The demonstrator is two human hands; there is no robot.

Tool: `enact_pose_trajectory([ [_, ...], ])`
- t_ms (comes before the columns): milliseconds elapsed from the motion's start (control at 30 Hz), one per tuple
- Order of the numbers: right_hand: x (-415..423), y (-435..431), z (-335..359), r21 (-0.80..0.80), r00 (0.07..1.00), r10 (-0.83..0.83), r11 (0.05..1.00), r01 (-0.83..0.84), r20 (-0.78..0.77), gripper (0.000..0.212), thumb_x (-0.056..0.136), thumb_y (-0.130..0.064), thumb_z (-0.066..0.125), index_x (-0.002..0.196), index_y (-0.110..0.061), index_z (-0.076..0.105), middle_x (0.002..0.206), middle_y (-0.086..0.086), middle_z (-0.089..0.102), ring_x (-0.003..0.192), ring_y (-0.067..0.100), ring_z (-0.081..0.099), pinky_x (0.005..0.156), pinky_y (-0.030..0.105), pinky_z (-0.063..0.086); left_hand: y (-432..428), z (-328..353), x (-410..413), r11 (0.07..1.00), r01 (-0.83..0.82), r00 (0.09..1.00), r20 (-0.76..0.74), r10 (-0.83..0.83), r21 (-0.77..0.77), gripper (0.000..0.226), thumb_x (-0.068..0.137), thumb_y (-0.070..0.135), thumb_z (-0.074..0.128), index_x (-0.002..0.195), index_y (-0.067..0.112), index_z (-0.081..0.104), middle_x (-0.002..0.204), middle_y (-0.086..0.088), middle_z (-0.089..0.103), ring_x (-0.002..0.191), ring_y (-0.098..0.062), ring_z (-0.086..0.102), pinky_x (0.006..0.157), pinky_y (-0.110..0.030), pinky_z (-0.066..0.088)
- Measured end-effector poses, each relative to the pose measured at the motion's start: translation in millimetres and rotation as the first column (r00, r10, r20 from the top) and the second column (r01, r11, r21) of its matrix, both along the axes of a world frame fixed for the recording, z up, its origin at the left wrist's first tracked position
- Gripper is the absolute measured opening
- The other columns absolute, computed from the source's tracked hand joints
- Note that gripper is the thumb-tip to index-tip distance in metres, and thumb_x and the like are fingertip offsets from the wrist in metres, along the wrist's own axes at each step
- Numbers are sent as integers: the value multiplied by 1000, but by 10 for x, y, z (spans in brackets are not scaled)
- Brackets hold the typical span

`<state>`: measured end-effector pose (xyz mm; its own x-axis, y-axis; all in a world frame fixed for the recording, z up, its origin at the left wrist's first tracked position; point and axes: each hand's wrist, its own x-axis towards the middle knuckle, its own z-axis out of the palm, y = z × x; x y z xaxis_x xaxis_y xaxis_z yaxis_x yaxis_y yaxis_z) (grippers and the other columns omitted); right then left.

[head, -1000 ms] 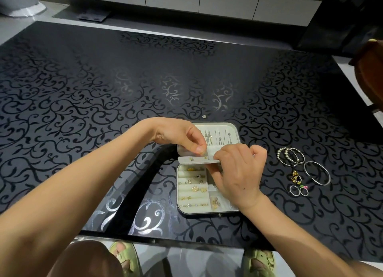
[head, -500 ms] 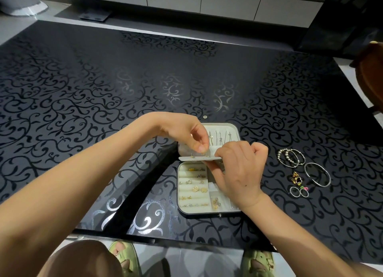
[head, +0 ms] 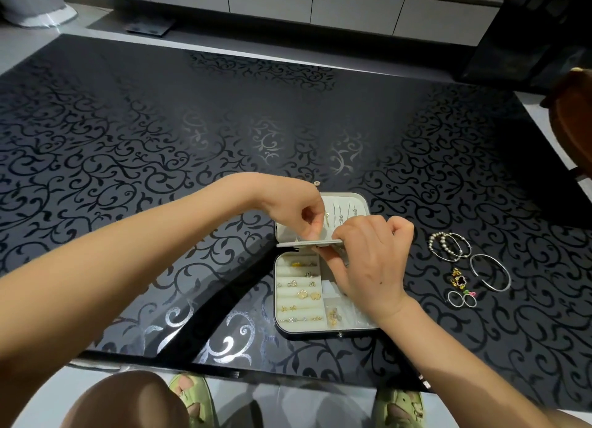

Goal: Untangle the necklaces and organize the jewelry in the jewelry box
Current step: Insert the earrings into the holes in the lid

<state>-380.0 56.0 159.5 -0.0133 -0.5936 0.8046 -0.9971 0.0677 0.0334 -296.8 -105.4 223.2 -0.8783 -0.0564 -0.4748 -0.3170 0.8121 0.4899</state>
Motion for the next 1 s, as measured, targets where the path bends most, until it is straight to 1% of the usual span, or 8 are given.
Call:
enact_pose_trajectory([
  [67,0,-5,6,23,1000,-3,1000,3,6,39,49,-8,82,72,-12,51,63,0,53,54,22,45,68,32,21,-7,-33,53,999,-22,1000,-18,22,35,7,89,20,63,91,13,66,77,12,58,66,1,50,66,-9,40],
  [333,0,-3,0,-52,1000,19,998,-20,-13,27,77,-24,71,77,-15,46,62,0,53,53,22,46,69,32,22,19,-47,113,987,-58,998,-22,62,148,8,89,17,62,81,18,65,69,14,55,59,5,47,63,-8,37],
  [500,12,-20,27,-12,1000,-26,1000,26,15,31,70,-25,76,80,-16,48,68,-2,54,62,18,44,72,33,25,36,-39,309,961,-221,961,-130,243,165,21,93,38,54,92,22,69,83,10,66,74,0,57,75,-21,46],
  [600,25,-24,59,72,996,-89,994,87,29,39,68,-32,76,90,-17,48,76,-2,56,70,20,49,78,36,29,148,61,586,820,-386,832,-224,507,423,36,93,53,42,101,29,67,93,9,65,82,-1,58,78,-20,44],
  [700,40,-16,122,164,989,-148,976,142,25,48,70,-44,73,101,-17,49,90,-2,60,83,21,55,91,41,31,364,66,828,694,-400,702,-288,652,599,30,85,45,57,102,23,67,100,8,69,91,-4,63,78,-15,47],
  [767,56,-19,157,221,986,-167,962,159,15,59,70,-49,72,113,-17,47,104,0,61,98,22,57,102,49,28,475,-18,868,659,-429,634,-314,707,618,21,80,25,69,101,21,67,102,7,70,95,-13,65,84,-21,51],
  [867,51,95,237,239,984,-176,957,164,29,67,74,-55,65,126,-18,44,121,5,58,113,25,53,108,57,21,543,-104,794,647,-499,509,-408,758,577,22,84,8,67,99,25,68,97,9,71,91,-11,66,80,-20,51],
  [1000,-223,571,267,209,904,-415,897,389,99,33,83,-36,65,109,-17,60,99,1,66,93,24,59,95,45,33,551,-172,696,628,-576,403,-487,775,524,25,87,6,63,98,28,67,99,11,70,93,-8,64,86,-32,52],
])
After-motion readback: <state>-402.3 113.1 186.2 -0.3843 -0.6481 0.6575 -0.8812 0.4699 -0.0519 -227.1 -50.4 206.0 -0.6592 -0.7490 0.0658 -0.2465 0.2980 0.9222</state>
